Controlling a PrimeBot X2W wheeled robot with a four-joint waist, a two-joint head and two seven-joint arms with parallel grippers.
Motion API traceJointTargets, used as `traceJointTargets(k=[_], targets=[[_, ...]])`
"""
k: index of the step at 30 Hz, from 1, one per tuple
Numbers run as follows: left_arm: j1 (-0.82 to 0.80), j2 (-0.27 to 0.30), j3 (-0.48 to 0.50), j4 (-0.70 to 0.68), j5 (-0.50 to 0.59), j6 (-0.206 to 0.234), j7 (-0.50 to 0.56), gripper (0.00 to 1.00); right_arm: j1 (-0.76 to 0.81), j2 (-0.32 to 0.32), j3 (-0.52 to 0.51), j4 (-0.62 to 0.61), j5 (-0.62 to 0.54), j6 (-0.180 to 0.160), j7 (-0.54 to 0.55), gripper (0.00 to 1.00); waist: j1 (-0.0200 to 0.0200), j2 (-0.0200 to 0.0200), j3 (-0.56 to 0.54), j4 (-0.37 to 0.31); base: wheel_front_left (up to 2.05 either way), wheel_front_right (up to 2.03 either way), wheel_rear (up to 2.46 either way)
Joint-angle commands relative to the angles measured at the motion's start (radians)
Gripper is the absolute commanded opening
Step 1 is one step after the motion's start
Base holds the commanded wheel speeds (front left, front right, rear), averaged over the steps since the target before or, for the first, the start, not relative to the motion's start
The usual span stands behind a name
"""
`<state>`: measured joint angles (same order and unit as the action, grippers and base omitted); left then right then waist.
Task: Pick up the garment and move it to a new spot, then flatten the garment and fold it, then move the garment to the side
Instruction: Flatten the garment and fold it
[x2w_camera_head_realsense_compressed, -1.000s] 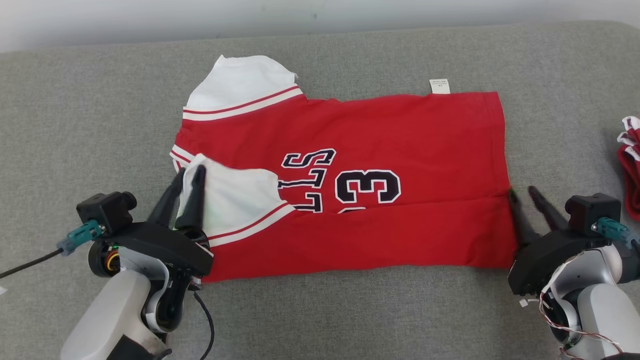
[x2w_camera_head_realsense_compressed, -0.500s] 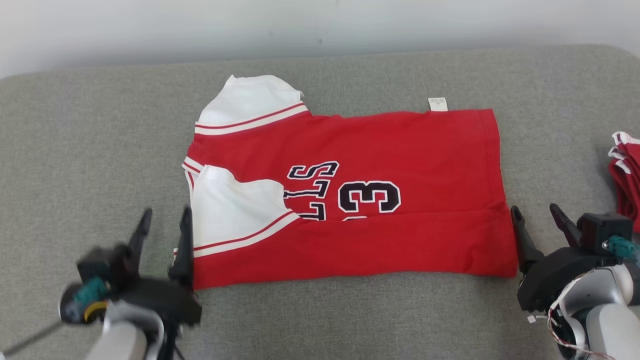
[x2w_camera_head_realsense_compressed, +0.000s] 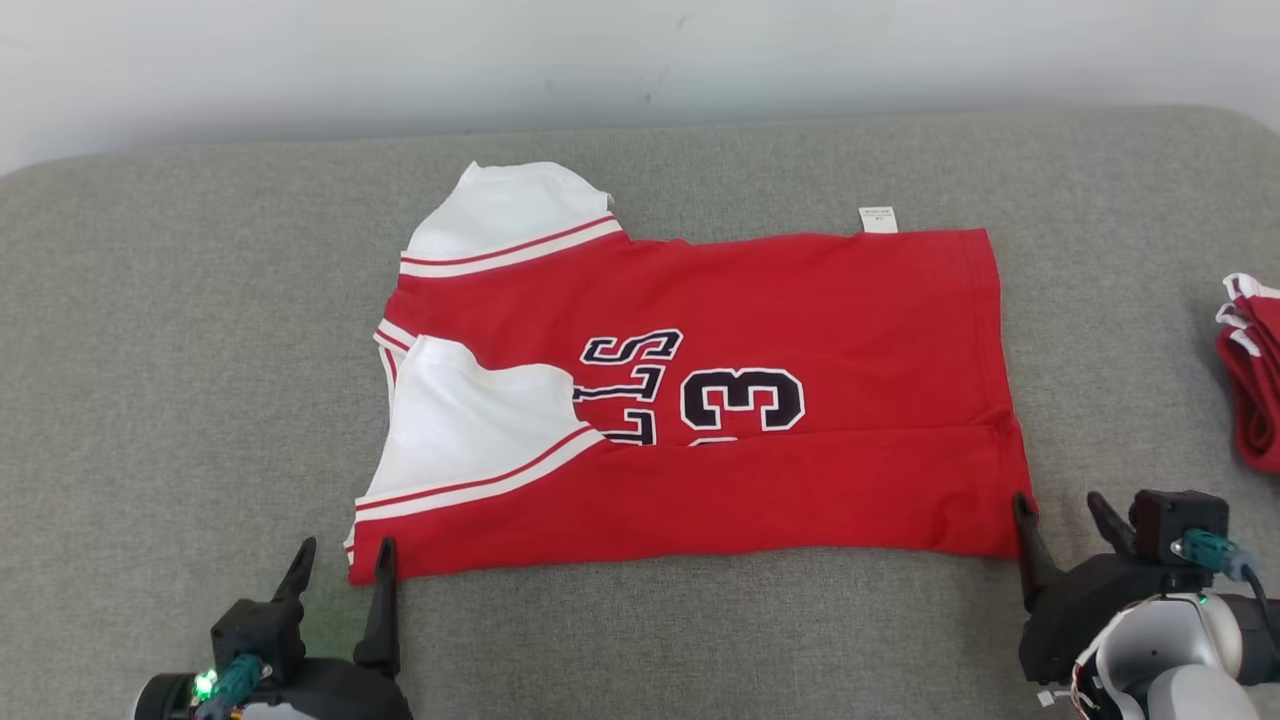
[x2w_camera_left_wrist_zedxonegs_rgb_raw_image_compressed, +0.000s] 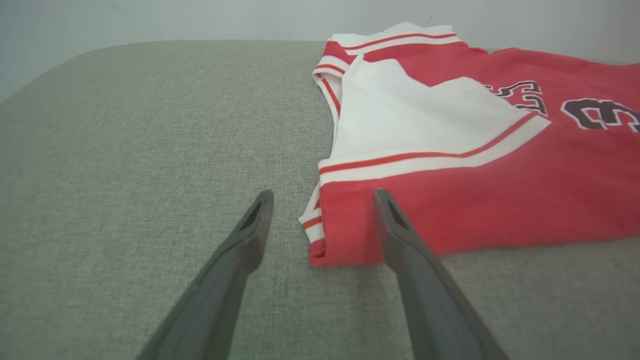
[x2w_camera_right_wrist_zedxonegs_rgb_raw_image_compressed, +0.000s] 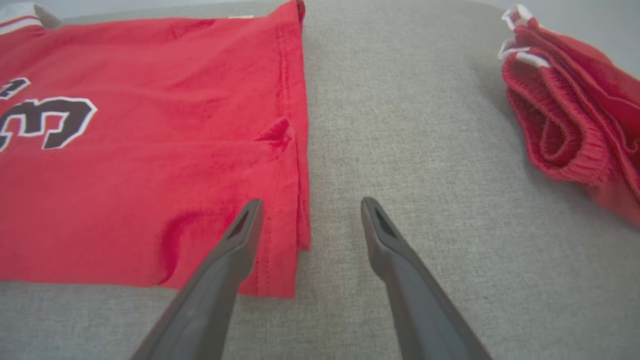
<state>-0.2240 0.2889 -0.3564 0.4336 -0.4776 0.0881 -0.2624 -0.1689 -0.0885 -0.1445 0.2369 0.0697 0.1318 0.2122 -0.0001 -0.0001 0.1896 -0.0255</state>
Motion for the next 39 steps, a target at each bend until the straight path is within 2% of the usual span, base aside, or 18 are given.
traceJointTargets(k=[1, 7, 14, 15, 16, 17, 18, 19, 26, 39], targets=[[-0.021, -0.006, 0.004, 0.016, 0.015, 0.005, -0.003, 1.0, -0.017, 0.008, -0.007, 0.021, -0.01, -0.003, 0.014, 1.0, 0.0001, 0.0001, 0.012, -0.002, 0.0, 0.0, 0.0], [-0.074, -0.023, -0.01, 0.075, 0.022, -0.013, -0.001, 1.0, -0.06, 0.018, -0.006, 0.096, -0.014, -0.003, 0.052, 1.0, 0.0001, 0.0001, 0.036, -0.001, 0.0, 0.0, 0.0], [-0.13, -0.045, -0.036, 0.16, 0.003, -0.035, 0.061, 1.0, -0.095, 0.029, 0.017, 0.166, -0.009, -0.002, 0.106, 1.0, 0.0001, 0.0001, 0.05, 0.001, 0.0, 0.0, 0.0], [-0.132, -0.046, -0.041, 0.168, 0.002, -0.037, 0.068, 0.74, -0.098, 0.031, 0.02, 0.171, -0.006, -0.001, 0.113, 1.0, 0.0001, 0.0001, 0.05, 0.001, 0.0, 0.0, 0.0], [-0.134, -0.047, -0.044, 0.176, 0.003, -0.041, 0.071, 0.42, -0.099, 0.031, 0.024, 0.177, -0.002, -0.001, 0.12, 0.8, 0.0001, 0.0001, 0.05, 0.001, 0.0, 0.0, 0.0], [-0.134, -0.048, -0.046, 0.18, 0.003, -0.041, 0.07, 0.07, -0.1, 0.032, 0.026, 0.18, 0.0, 0.0, 0.124, 0.34, 0.0001, 0.0001, 0.049, 0.002, 0.0, 0.0, 0.0], [-0.132, -0.049, -0.046, 0.187, -0.001, -0.041, 0.072, 0.0, -0.1, 0.032, 0.028, 0.183, 0.0, 0.0, 0.125, 0.18, 0.0001, 0.0001, 0.047, 0.002, 0.0, 0.0, 0.0], [-0.13, -0.047, -0.047, 0.193, -0.003, -0.042, 0.072, 0.0, -0.097, 0.032, 0.029, 0.185, 0.002, 0.0, 0.128, 0.0, 0.0001, 0.0001, 0.045, 0.003, 0.0, 0.0, 0.0], [-0.099, -0.05, -0.05, 0.206, -0.018, -0.052, 0.062, 0.0, -0.071, 0.016, 0.033, 0.151, 0.018, -0.001, 0.105, 0.0, 0.0001, 0.0001, 0.011, 0.005, 0.0, 0.0, 0.0], [0.023, -0.032, -0.054, 0.127, -0.041, -0.023, 0.057, 0.0, 0.092, 0.026, -0.005, -0.011, 0.06, -0.001, 0.133, 0.0, 0.0001, 0.0001, -0.111, 0.011, 0.0, 0.0, 0.0]])
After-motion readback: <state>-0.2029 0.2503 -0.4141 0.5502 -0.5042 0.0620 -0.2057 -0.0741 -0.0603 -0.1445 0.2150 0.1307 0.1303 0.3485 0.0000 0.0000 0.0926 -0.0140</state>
